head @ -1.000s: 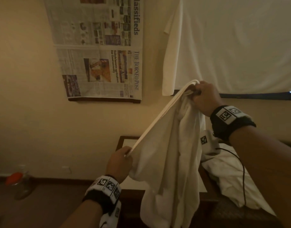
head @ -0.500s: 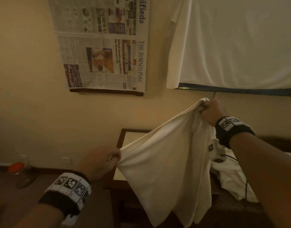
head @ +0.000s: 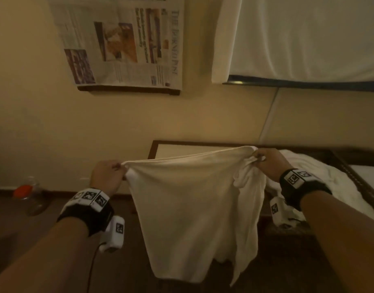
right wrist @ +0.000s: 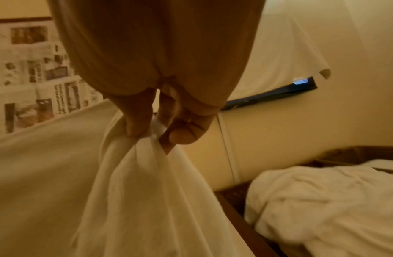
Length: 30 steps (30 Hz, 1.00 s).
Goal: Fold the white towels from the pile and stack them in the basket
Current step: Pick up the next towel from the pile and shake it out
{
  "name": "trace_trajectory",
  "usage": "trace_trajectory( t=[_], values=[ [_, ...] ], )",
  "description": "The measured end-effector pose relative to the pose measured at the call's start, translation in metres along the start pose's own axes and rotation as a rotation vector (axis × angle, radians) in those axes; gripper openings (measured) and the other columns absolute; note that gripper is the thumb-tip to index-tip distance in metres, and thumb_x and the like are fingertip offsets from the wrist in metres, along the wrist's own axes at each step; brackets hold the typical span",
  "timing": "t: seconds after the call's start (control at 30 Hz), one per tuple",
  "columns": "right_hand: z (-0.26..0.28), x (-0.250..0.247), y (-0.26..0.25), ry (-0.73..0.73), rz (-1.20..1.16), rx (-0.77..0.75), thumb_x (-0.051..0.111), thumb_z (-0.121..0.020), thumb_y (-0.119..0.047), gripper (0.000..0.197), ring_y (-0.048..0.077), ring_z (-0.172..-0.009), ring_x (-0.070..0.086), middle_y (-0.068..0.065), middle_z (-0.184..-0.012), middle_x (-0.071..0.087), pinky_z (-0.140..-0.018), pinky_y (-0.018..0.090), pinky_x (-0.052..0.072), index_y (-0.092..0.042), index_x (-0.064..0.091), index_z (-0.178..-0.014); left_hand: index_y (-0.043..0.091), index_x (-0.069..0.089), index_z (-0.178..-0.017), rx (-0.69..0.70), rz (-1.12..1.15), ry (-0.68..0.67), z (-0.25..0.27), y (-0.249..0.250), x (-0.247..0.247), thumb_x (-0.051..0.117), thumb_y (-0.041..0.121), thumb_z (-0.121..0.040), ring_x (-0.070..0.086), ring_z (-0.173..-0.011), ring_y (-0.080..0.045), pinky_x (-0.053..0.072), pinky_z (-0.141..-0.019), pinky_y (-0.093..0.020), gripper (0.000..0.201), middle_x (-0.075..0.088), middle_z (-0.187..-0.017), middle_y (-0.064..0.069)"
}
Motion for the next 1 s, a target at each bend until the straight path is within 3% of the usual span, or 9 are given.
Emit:
trace_trajectory(
  t=[0.23,0.33,0.43,0.57,0.7,0.77,0.83,0.9,1.0],
  values=[
    [0.056,0.024,0.123,0.078,0.05,0.286,0.058,-0.087,-0.001,0.013,0.028,-0.088,0.056,0.015,-0.096,0.065,-0.075,0.03,0.037,-0.005,0.068,-0.093,0.004,0.067,-0.116,-0.251,-0.341,-0.081,0.003,-0.083,0.039,0.052,0.026,-0.098,0.06,-0.105,-0.04,0.046,-0.085,-0.041,0.032,0.066,-0.116,-0.021],
    [0.08,0.025,0.164,0.093,0.092,0.394,0.057,-0.088,-0.003,0.017,0.035,-0.092,0.058,0.021,-0.103,0.066,-0.074,0.03,0.038,-0.004,0.068,-0.101,0.0,0.062,-0.126,-0.382,-0.363,-0.148,0.009,-0.116,0.048,0.052,0.028,-0.1,0.053,-0.119,-0.043,0.041,-0.098,-0.044,0.04,0.058,-0.132,-0.024],
    [0.097,0.011,0.192,0.18,0.099,0.507,0.056,-0.089,-0.006,0.019,0.037,-0.092,0.059,0.021,-0.105,0.064,-0.073,0.03,0.039,-0.004,0.068,-0.103,0.004,0.063,-0.123,-0.474,-0.304,-0.086,0.007,-0.135,0.036,0.052,0.028,-0.097,0.061,-0.108,-0.043,0.05,-0.09,-0.045,0.037,0.065,-0.12,-0.023],
    [0.103,-0.018,0.203,0.243,0.136,0.544,0.059,-0.091,-0.015,0.027,0.042,-0.105,0.057,0.025,-0.118,0.062,-0.083,0.036,0.045,-0.003,0.068,-0.113,0.011,0.067,-0.095,-0.487,-0.194,-0.034,-0.005,-0.137,0.026,0.051,0.027,-0.09,0.07,-0.087,-0.039,0.055,-0.087,-0.057,0.023,0.073,-0.091,-0.019],
    [0.091,-0.059,0.193,0.261,0.131,0.582,0.059,-0.091,-0.021,0.032,0.039,-0.114,0.056,0.019,-0.126,0.062,-0.095,0.039,0.045,-0.006,0.066,-0.119,0.01,0.053,-0.128,-0.545,0.206,0.068,-0.006,-0.105,0.029,0.039,0.022,-0.091,0.071,-0.068,-0.033,0.06,-0.066,-0.05,0.042,0.073,-0.083,-0.014],
    [0.081,-0.082,0.184,0.302,0.121,0.584,0.057,-0.089,-0.021,0.031,0.039,-0.109,0.058,0.019,-0.121,0.064,-0.089,0.038,0.046,-0.007,0.068,-0.115,0.007,0.047,-0.133,-0.516,0.33,0.084,-0.02,-0.093,0.031,0.031,0.025,-0.092,0.066,-0.055,-0.027,0.055,-0.045,-0.031,0.048,0.07,-0.075,-0.011],
    [0.077,-0.098,0.179,0.353,0.083,0.618,0.055,-0.086,-0.021,0.032,0.038,-0.1,0.062,0.018,-0.114,0.066,-0.085,0.037,0.049,-0.008,0.067,-0.113,0.008,0.046,-0.134,-0.468,0.364,0.144,-0.031,-0.074,0.029,0.031,0.033,-0.089,0.063,-0.044,-0.02,0.043,-0.037,-0.02,0.053,0.067,-0.074,-0.009],
    [0.077,-0.102,0.176,0.394,0.002,0.667,0.052,-0.084,-0.02,0.035,0.037,-0.085,0.067,0.02,-0.105,0.068,-0.08,0.041,0.056,-0.008,0.064,-0.115,0.013,0.046,-0.131,-0.41,0.414,0.235,-0.04,-0.063,0.023,0.033,0.035,-0.089,0.062,-0.04,-0.015,0.042,-0.04,-0.022,0.049,0.066,-0.075,-0.007],
    [0.072,-0.09,0.176,0.429,-0.201,0.721,0.053,-0.085,-0.014,0.035,0.035,-0.072,0.069,0.021,-0.098,0.068,-0.066,0.043,0.06,-0.006,0.057,-0.118,0.01,0.047,-0.135,-0.382,0.45,0.152,-0.055,-0.058,0.032,0.034,0.033,-0.097,0.068,-0.064,-0.017,0.048,-0.055,-0.028,0.047,0.071,-0.108,-0.014]
  ],
)
Point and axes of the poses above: each hand's wrist, its own z-axis away from the middle knuckle, its own x-axis out of the palm, y = z × x, the point moved 9 cm from there along -z, towards the middle knuckle
